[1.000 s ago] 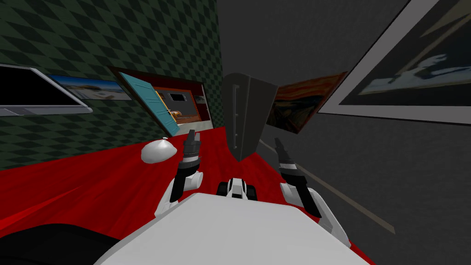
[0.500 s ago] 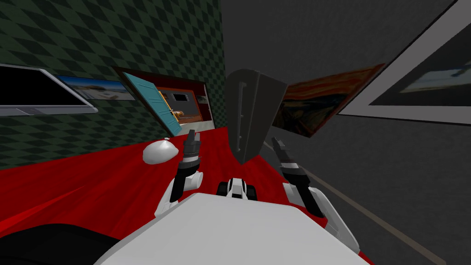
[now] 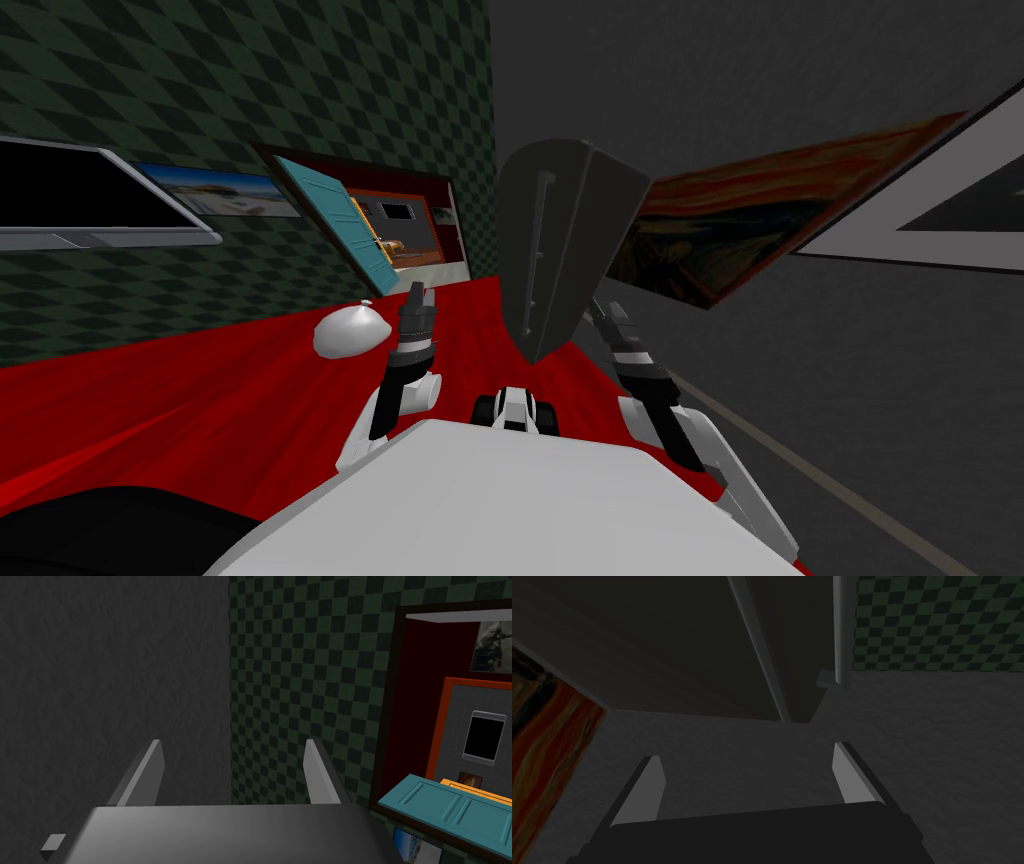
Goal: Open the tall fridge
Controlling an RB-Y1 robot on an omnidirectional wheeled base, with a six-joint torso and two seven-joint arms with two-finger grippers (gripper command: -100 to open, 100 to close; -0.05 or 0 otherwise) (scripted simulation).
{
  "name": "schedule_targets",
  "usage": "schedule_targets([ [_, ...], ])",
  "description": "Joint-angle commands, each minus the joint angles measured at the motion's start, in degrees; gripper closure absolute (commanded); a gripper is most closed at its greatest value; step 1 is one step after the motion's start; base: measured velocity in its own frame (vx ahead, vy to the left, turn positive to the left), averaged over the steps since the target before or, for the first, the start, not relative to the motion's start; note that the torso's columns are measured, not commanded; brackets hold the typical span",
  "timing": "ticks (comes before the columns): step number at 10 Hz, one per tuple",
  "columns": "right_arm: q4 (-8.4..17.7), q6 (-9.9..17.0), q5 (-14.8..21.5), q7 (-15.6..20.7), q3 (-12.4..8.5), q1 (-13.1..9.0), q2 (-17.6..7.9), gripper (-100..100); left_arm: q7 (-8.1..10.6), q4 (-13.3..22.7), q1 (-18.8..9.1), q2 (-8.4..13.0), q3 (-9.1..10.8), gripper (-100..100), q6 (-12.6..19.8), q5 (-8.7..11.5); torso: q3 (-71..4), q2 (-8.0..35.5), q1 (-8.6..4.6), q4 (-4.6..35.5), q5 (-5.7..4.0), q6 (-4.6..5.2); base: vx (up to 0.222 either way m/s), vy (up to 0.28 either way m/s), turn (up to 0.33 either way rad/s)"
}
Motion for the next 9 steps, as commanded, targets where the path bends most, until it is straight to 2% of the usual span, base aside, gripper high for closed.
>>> schedule_targets([
  [1,-1.0,1.2,3.3,2.9,-0.3,0.0,-0.1,-100,0.0,0.0,0.0,0.0,0.0,0,0.0,0.0,-0.1,-0.1,0.11,0.0,0.04,0.0,0.097,0.093,0.01],
  [8,-4.1,5.3,15.0,13.2,-1.7,-0.3,-0.1,-100,0.0,0.0,0.0,0.0,0.0,0,0.0,0.0,0.0,0.0,0.05,0.0,0.01,0.0,0.126,0.099,0.046],
  [9,-4.1,5.3,15.5,13.2,-1.7,-0.3,-0.1,-100,0.0,0.0,0.0,0.0,0.0,0,0.0,0.0,-0.1,-0.2,0.15,-0.1,0.05,0.0,0.12,0.083,0.02],
])
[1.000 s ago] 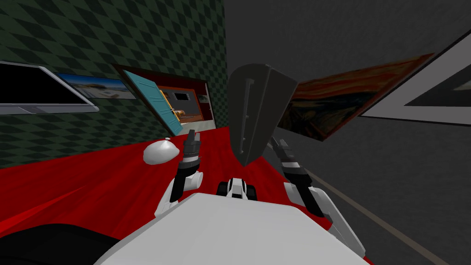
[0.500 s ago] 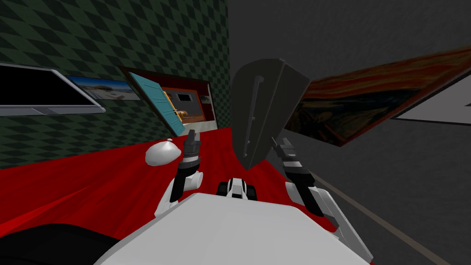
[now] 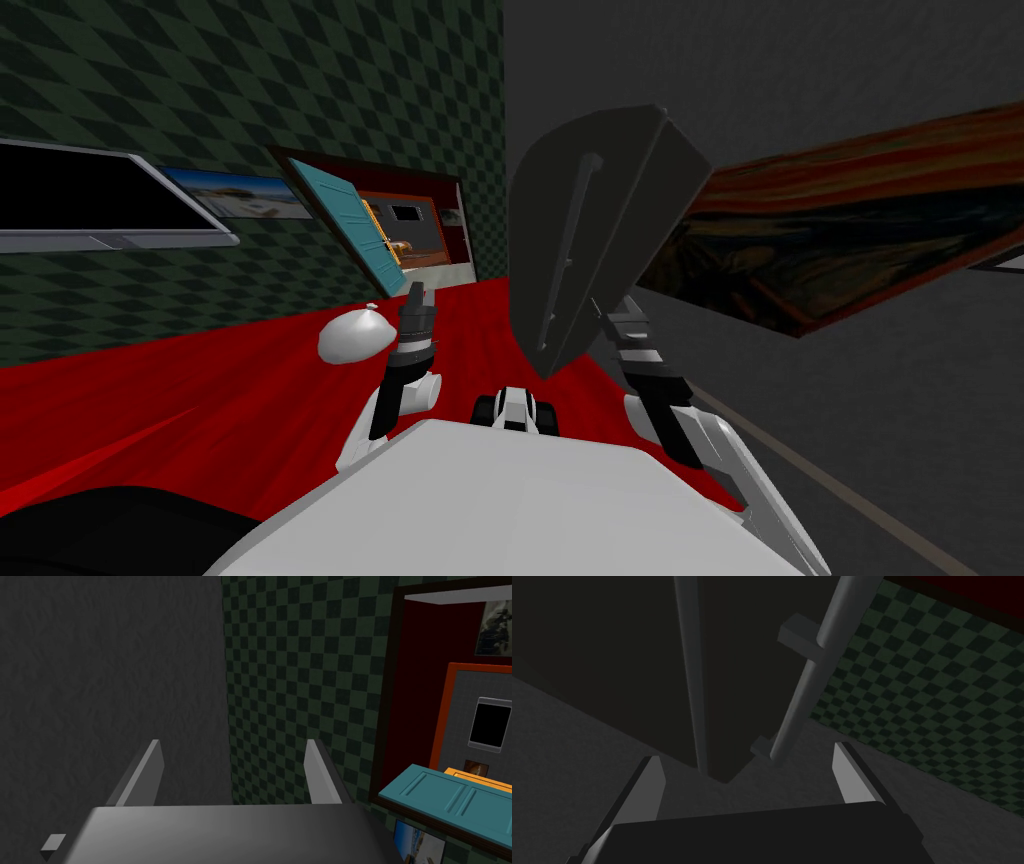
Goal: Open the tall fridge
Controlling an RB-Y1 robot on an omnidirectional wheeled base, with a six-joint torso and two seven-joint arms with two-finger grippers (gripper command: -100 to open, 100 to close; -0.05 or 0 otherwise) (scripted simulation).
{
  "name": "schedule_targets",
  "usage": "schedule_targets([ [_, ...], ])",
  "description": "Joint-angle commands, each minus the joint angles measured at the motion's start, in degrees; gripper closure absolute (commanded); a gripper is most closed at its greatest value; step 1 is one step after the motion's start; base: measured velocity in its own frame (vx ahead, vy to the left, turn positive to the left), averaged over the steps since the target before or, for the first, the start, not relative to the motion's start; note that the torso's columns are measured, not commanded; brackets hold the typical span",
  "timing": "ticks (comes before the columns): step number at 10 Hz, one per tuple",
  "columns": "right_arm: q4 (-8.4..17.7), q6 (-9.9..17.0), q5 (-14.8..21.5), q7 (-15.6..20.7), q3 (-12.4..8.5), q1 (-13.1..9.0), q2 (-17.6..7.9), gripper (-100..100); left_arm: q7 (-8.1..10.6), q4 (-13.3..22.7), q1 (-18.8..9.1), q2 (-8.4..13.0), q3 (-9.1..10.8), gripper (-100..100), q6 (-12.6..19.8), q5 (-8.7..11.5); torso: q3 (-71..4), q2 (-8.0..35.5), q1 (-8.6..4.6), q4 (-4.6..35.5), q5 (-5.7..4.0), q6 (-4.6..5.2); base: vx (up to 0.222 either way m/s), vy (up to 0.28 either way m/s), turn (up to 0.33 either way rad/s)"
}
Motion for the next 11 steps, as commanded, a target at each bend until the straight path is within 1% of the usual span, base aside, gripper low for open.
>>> schedule_targets([
  [1,-0.8,1.4,3.6,2.9,-0.3,-0.2,0.0,-100,0.0,0.0,0.0,0.0,0.0,0,0.0,0.0,0.1,0.2,-0.14,0.0,-0.03,0.01,0.092,0.087,0.034],
  [4,-2.0,3.3,8.8,7.6,-0.9,-0.3,0.8,-100,0.0,0.0,0.0,0.0,0.0,0,0.0,0.0,0.1,0.2,-0.04,0.0,-0.01,0.0,0.132,0.11,0.055],
  [6,-2.7,4.4,12.3,10.4,-1.3,-0.4,1.9,-100,0.0,0.0,0.0,0.0,0.0,0,0.0,0.0,0.1,0.1,-0.12,0.0,-0.04,0.01,0.151,0.109,0.045],
  [9,-3.7,6.0,16.8,14.1,-1.8,-0.5,4.4,-100,0.0,0.0,0.0,0.0,0.0,0,0.0,0.0,0.2,0.3,-0.16,0.1,-0.05,0.01,0.119,0.097,0.045],
  [11,-4.4,6.8,19.2,16.1,-2.1,-0.6,6.8,-100,0.0,0.0,0.0,0.0,0.0,0,0.0,0.0,0.0,0.1,-0.18,0.0,-0.03,-0.05,0.099,0.068,0.031],
])
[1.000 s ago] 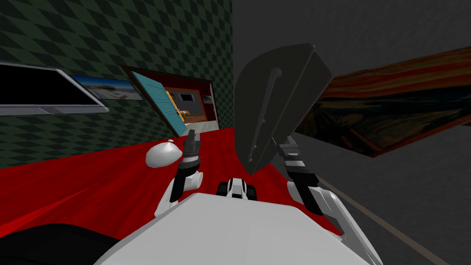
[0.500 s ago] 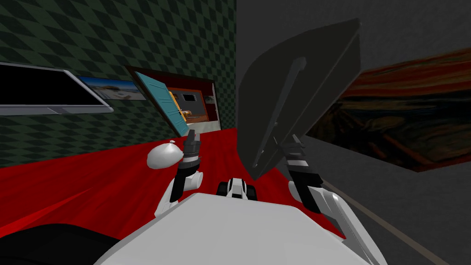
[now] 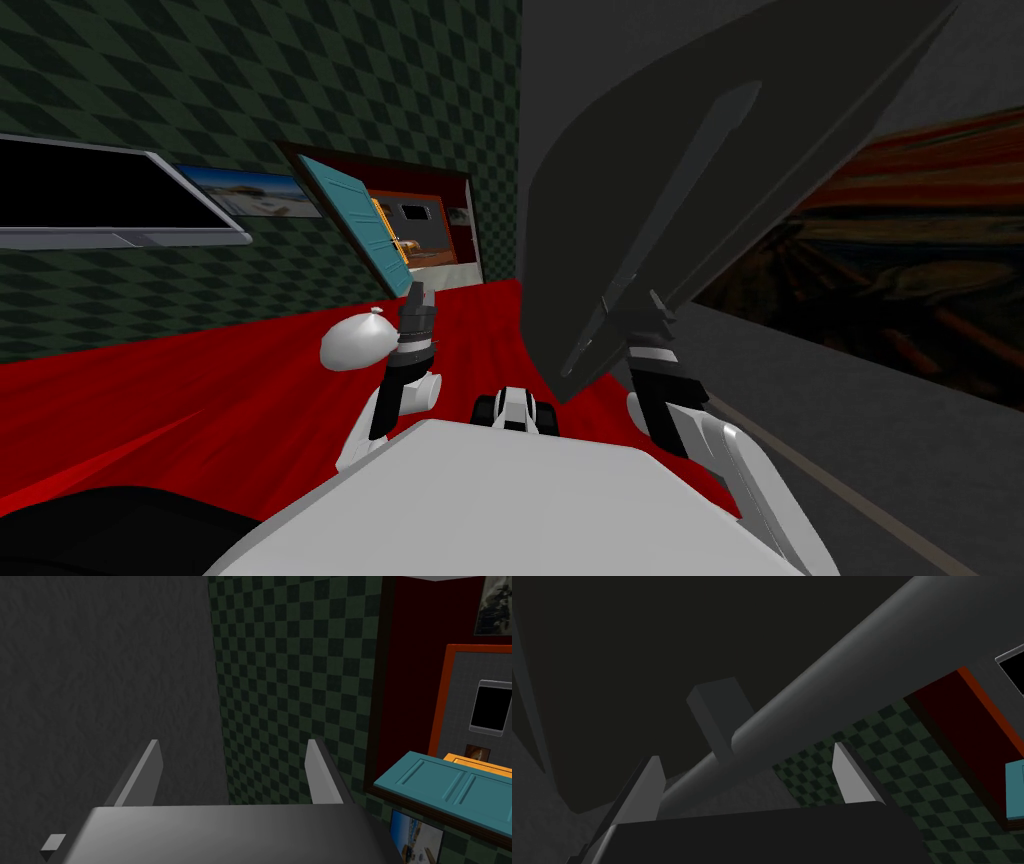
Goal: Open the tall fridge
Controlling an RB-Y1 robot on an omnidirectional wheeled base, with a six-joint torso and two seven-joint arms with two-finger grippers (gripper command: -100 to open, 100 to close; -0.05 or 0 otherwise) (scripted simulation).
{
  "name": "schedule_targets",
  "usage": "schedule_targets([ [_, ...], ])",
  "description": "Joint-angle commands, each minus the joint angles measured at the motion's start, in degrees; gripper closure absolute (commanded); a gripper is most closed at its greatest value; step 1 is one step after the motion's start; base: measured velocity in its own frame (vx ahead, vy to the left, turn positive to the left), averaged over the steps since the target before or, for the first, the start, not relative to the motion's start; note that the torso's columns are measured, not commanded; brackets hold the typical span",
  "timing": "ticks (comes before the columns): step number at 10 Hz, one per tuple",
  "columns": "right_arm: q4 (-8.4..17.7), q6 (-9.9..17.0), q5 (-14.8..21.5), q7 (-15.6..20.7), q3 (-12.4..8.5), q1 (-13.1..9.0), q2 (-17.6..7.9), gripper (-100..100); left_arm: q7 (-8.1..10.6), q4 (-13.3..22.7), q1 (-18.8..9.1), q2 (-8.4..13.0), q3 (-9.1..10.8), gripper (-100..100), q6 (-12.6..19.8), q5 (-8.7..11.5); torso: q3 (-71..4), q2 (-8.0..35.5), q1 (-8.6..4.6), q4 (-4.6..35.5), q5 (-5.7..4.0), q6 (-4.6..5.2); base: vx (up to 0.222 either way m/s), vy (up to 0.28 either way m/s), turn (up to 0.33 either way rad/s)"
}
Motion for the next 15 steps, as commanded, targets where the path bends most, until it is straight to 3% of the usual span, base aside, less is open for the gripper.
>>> schedule_targets([
  [1,-1.0,1.3,2.9,2.5,-0.4,-0.1,3.0,-100,0.0,0.0,0.0,0.0,0.0,0,0.0,0.0,0.0,0.0,-0.02,0.0,-0.02,0.03,0.092,0.054,0.034],
  [7,-2.2,2.2,5.5,4.7,-0.7,-0.2,9.9,-100,0.0,0.0,0.0,0.0,0.0,0,0.0,0.0,0.1,0.1,0.06,0.0,0.0,0.04,0.044,0.034,0.012],
  [8,-2.1,2.3,5.4,4.7,-0.5,-0.2,9.2,-100,0.0,0.0,0.0,0.0,0.0,0,0.0,0.0,0.0,0.0,0.04,0.0,0.0,0.02,0.006,0.008,-0.004],
  [9,-3.4,4.4,5.6,5.1,0.1,0.3,8.6,-100,0.0,0.0,0.0,0.0,0.0,0,0.0,0.0,0.0,0.0,0.01,0.0,0.0,0.02,0.008,-0.02,0.138],
  [15,-7.1,10.6,6.2,6.4,2.1,1.8,6.6,-100,0.0,0.0,0.0,0.0,0.01,0,0.0,0.0,-0.4,-0.4,-0.19,0.1,0.17,-0.02,0.006,-0.026,0.104],
])
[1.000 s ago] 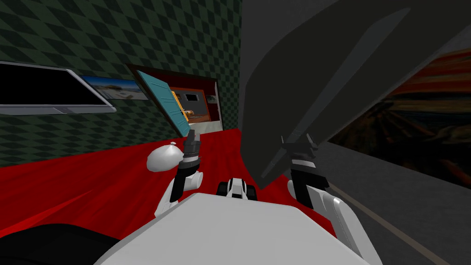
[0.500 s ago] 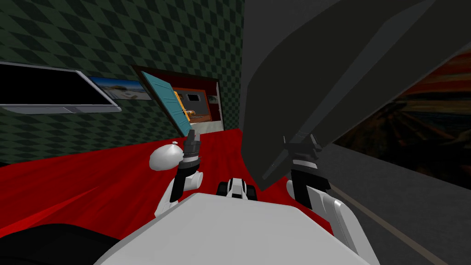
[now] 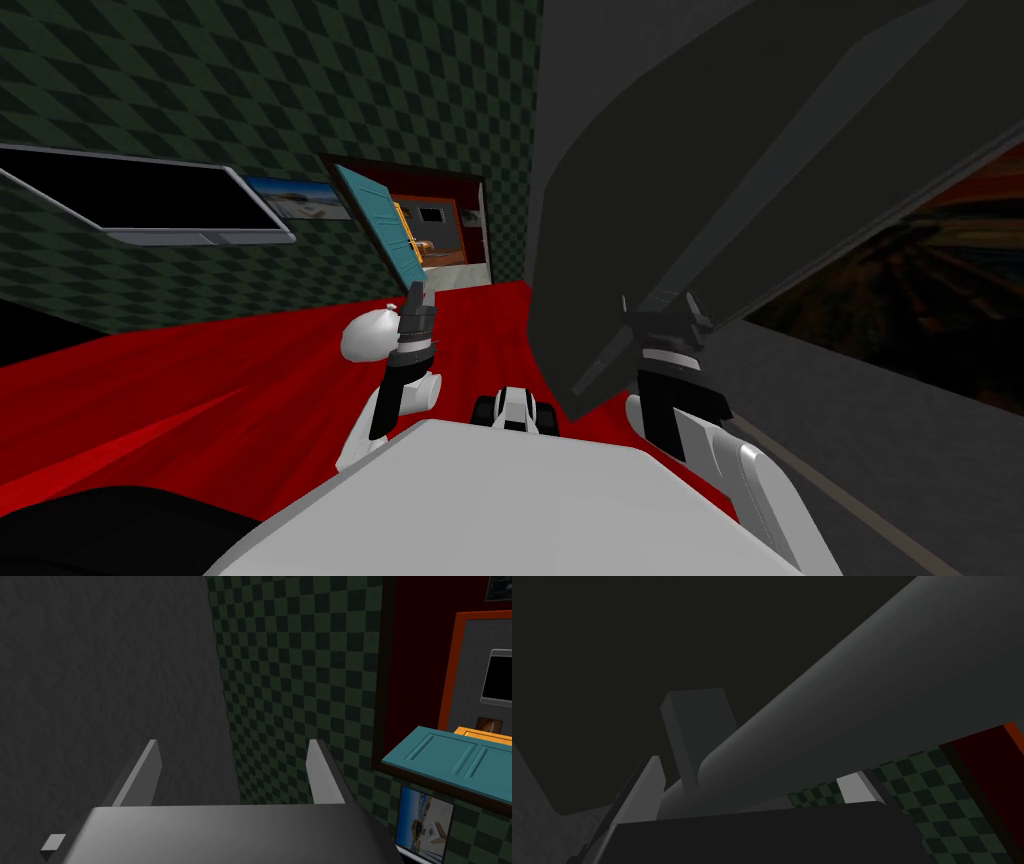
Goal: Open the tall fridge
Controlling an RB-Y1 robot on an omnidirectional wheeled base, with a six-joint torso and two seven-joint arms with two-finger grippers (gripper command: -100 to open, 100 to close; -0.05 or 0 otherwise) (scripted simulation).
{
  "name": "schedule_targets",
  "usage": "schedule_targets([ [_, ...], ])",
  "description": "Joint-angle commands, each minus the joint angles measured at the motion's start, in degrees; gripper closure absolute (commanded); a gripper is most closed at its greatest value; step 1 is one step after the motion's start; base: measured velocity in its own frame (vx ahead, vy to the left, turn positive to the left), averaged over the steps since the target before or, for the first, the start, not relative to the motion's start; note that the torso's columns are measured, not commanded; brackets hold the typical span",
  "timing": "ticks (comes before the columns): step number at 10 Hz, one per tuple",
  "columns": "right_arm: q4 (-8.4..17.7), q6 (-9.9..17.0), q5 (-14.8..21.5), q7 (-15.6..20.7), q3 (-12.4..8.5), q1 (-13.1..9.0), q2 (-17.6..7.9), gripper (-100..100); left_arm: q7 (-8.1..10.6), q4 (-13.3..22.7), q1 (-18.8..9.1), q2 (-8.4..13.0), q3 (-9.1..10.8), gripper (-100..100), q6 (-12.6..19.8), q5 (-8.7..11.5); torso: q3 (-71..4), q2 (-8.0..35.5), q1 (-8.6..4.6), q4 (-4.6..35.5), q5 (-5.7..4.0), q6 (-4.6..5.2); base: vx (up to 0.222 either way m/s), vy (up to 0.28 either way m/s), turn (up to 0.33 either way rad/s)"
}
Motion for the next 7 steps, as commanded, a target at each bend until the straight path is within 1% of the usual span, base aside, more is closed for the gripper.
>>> schedule_targets([
  [1,-1.9,2.9,0.3,0.7,0.7,0.1,-1.0,-100,0.0,0.0,0.0,0.0,0.0,0,0.0,0.0,-0.1,-0.1,-0.09,0.1,0.07,-0.04,0.004,-0.032,0.098],
  [2,-2.6,3.9,0.4,0.9,1.0,0.4,-1.3,-100,0.0,0.0,0.0,0.0,0.0,0,0.0,0.0,-0.2,-0.2,-0.14,0.0,0.08,-0.03,0.008,-0.03,0.093],
  [3,-1.5,2.4,0.7,0.6,1.2,1.0,-0.2,-100,0.0,0.0,0.0,0.0,0.0,0,0.0,0.0,-0.3,-0.2,-0.18,0.1,0.09,-0.03,-0.013,-0.002,0.01],
  [4,-0.7,0.8,0.1,0.2,0.0,-0.4,-0.3,100,0.0,0.0,0.0,0.0,0.0,0,0.0,0.0,-0.1,-0.2,-0.09,-0.1,-0.05,-0.01,-0.006,0.025,-0.192],
  [5,-0.1,-0.2,0.0,0.0,-0.3,-0.6,0.0,100,0.0,0.0,0.0,0.0,0.0,0,0.0,0.0,0.0,-0.2,-0.07,-0.2,-0.13,0.02,0.01,0.031,-0.184],
  [6,1.2,-2.3,-0.2,-0.4,-1.0,-1.1,0.7,100,0.0,0.0,0.0,0.0,0.0,0,0.0,0.0,0.0,-0.1,0.0,-0.3,-0.16,0.04,0.0,0.038,-0.142],
  [7,1.2,-2.3,-0.2,-0.4,-1.0,-1.1,0.7,100,0.0,0.0,0.0,0.0,0.0,0,0.0,0.0,0.1,0.0,0.06,-0.3,-0.2,0.02,-0.002,0.025,-0.066],
])
